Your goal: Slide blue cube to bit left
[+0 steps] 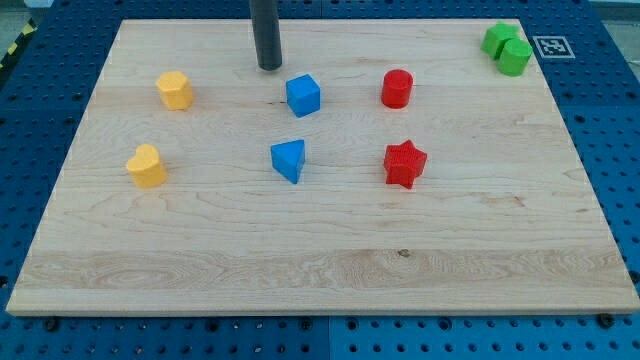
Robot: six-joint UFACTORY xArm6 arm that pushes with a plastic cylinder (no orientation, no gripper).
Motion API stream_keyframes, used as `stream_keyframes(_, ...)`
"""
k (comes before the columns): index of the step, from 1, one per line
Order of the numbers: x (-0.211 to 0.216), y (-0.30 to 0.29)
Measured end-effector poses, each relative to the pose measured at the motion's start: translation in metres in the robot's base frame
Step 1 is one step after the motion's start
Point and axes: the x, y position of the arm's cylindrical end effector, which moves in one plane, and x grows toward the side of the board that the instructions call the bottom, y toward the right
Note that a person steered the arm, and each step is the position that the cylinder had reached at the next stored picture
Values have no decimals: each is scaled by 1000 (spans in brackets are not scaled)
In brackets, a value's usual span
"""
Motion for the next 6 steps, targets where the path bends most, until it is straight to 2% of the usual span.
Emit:
stream_keyframes(1, 14, 7)
stream_keyframes(3, 97, 17)
stream_keyframes(6, 54, 20)
